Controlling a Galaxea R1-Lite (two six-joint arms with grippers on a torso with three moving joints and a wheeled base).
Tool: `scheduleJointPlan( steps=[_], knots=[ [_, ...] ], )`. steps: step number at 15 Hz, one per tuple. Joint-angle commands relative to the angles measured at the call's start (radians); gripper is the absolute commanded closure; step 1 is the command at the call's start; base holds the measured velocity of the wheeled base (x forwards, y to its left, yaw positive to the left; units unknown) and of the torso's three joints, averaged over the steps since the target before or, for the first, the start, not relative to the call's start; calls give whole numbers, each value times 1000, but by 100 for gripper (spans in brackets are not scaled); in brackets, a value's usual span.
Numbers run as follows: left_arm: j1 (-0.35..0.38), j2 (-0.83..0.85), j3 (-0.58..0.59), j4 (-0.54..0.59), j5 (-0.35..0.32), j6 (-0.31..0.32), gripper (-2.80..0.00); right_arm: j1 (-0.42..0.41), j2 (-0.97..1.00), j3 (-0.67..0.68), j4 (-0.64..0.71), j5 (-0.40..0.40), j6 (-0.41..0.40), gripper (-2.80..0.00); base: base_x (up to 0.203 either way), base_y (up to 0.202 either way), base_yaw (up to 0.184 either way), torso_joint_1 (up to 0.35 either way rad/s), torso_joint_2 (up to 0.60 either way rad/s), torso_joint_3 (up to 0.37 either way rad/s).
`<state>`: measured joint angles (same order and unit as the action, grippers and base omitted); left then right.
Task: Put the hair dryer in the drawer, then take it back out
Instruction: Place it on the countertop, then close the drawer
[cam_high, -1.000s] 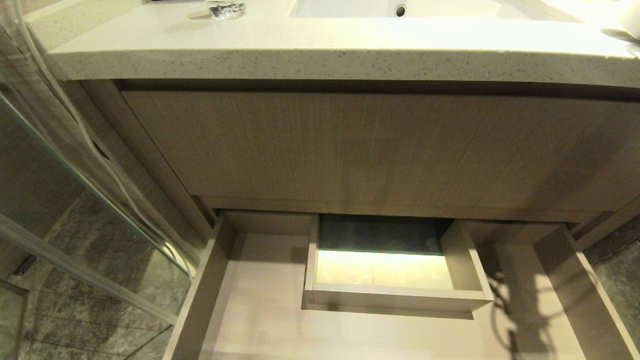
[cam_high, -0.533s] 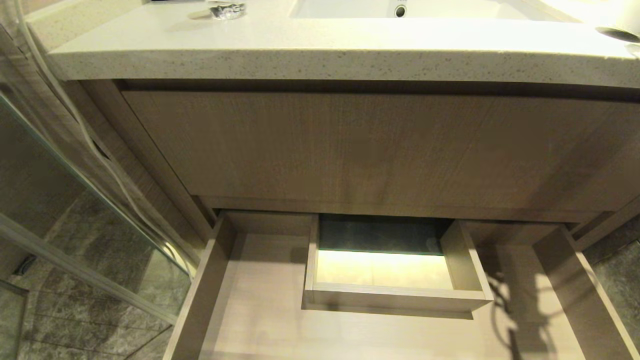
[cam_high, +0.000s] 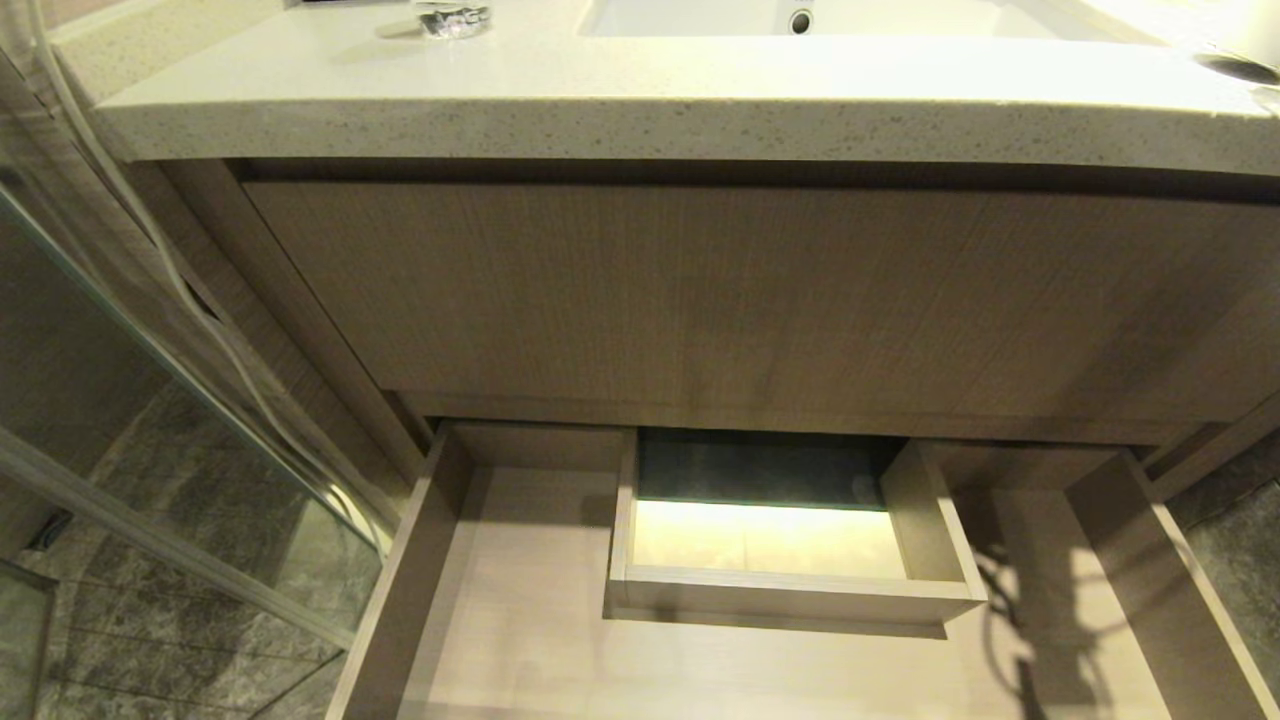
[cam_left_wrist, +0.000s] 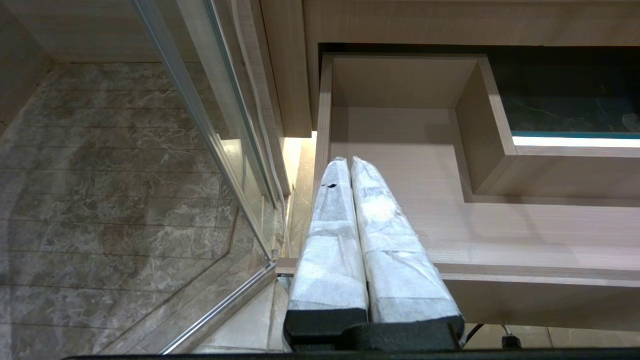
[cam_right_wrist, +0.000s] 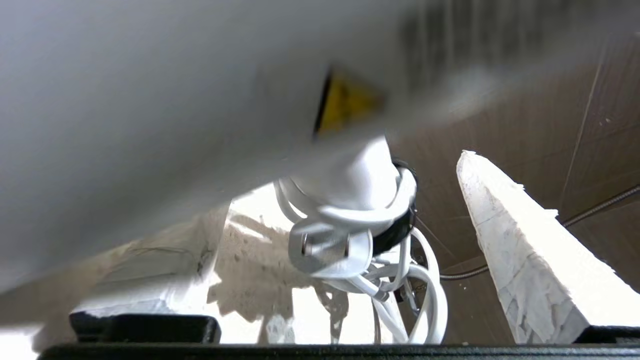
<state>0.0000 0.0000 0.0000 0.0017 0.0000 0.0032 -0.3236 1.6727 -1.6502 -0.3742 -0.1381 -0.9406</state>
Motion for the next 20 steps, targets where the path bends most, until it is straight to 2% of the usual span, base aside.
scheduleJointPlan(
  steps=[1, 8, 9, 10, 12, 16, 20],
  knots=[
    [0, 0, 0, 0, 0, 0, 0, 0, -55, 69, 23, 6, -15, -280, 0, 0, 0, 0, 0, 0],
    [0, 0, 0, 0, 0, 0, 0, 0, -250, 283, 118, 9, -23, -280, 0, 0, 0, 0, 0, 0],
    [0, 0, 0, 0, 0, 0, 0, -1, -273, 296, 145, 10, -23, -133, 0, 0, 0, 0, 0, 0],
    [0, 0, 0, 0, 0, 0, 0, -1, -302, 309, 175, 11, -23, 0, 0, 0, 0, 0, 0, 0],
    [0, 0, 0, 0, 0, 0, 0, -1, -385, 366, 241, 10, -20, 0, 0, 0, 0, 0, 0, 0],
    [0, 0, 0, 0, 0, 0, 0, -3, -536, 505, 283, -1, -17, 0, 0, 0, 0, 0, 0, 0],
    [0, 0, 0, 0, 0, 0, 0, -53, -603, 570, 324, -10, -16, 0, 0, 0, 0, 0, 0, 0]
  ],
)
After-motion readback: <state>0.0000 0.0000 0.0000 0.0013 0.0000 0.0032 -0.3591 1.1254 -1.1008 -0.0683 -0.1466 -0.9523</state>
